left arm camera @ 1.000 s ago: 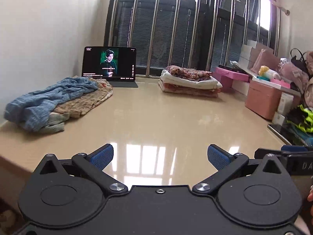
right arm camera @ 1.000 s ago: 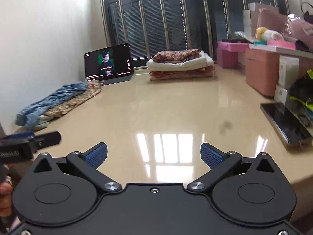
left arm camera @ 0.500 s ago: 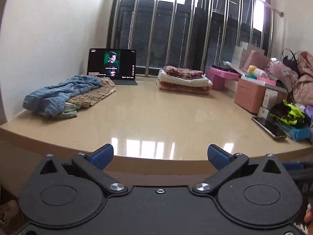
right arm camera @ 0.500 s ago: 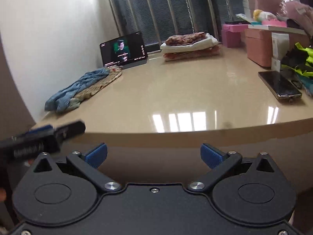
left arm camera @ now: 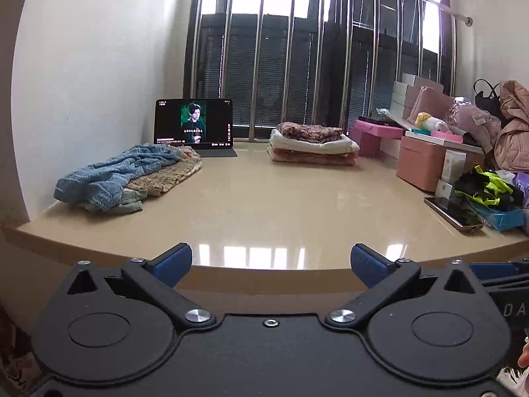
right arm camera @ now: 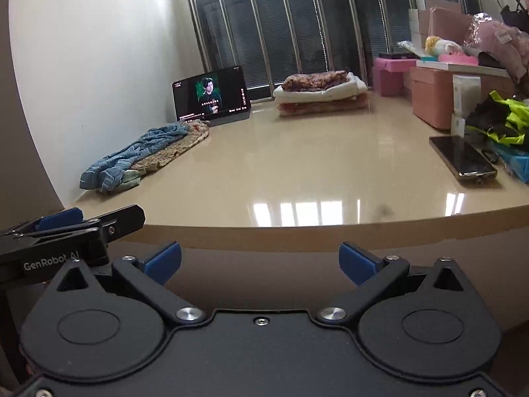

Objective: Fold clothes

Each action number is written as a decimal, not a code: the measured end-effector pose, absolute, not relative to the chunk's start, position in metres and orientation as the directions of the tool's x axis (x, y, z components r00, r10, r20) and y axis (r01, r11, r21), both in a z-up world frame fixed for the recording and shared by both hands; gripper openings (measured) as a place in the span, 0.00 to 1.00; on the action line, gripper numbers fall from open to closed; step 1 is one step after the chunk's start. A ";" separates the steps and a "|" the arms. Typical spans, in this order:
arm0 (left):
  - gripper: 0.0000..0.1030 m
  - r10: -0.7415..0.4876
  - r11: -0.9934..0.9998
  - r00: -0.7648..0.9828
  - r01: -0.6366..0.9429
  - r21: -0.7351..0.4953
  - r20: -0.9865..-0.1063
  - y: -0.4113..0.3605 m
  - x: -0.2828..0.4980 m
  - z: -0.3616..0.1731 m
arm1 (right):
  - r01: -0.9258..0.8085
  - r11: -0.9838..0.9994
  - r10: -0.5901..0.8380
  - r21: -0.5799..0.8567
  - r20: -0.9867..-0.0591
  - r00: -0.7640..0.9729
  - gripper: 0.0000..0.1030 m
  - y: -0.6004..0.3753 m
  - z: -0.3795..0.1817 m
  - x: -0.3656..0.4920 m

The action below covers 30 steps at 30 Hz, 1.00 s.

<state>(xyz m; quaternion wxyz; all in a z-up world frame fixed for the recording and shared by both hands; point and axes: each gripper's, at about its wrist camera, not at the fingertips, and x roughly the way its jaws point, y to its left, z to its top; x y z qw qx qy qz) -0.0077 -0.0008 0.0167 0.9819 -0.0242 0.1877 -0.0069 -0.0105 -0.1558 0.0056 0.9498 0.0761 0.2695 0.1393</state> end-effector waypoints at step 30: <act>1.00 -0.020 1.000 0.911 0.012 -0.021 -0.413 0.000 -0.005 0.013 | -0.226 0.941 0.326 0.250 -0.504 0.800 1.00 -0.160 0.000 -0.009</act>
